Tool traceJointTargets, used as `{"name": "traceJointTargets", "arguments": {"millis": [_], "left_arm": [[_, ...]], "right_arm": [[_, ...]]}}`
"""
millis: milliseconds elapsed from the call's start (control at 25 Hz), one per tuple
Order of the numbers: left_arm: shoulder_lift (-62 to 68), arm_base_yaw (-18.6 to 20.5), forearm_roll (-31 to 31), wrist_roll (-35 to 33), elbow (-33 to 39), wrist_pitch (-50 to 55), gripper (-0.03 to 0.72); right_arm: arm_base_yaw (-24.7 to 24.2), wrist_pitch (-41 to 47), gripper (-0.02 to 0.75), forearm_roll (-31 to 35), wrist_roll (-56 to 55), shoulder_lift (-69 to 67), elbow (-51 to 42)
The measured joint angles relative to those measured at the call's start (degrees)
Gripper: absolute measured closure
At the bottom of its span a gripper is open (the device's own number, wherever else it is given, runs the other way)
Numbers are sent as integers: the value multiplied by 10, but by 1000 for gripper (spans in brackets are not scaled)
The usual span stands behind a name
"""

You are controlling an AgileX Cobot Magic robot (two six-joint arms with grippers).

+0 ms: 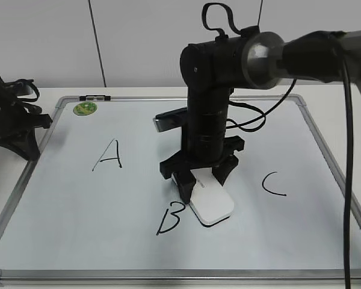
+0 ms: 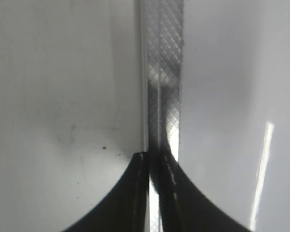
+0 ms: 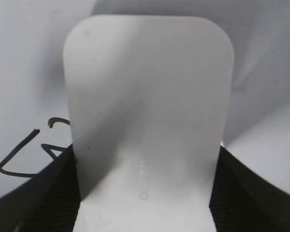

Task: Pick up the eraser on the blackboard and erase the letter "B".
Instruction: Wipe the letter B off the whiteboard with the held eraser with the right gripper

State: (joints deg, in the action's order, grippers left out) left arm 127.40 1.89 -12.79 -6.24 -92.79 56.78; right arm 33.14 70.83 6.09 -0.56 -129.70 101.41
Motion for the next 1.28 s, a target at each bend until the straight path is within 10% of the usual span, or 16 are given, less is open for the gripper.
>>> {"name": "traceJointTargets", "arguments": {"millis": [1280], "left_arm": [[0, 0, -1, -2, 0, 0, 656]], "right_arm": [[100, -2, 216, 11, 2, -2, 0]]}}
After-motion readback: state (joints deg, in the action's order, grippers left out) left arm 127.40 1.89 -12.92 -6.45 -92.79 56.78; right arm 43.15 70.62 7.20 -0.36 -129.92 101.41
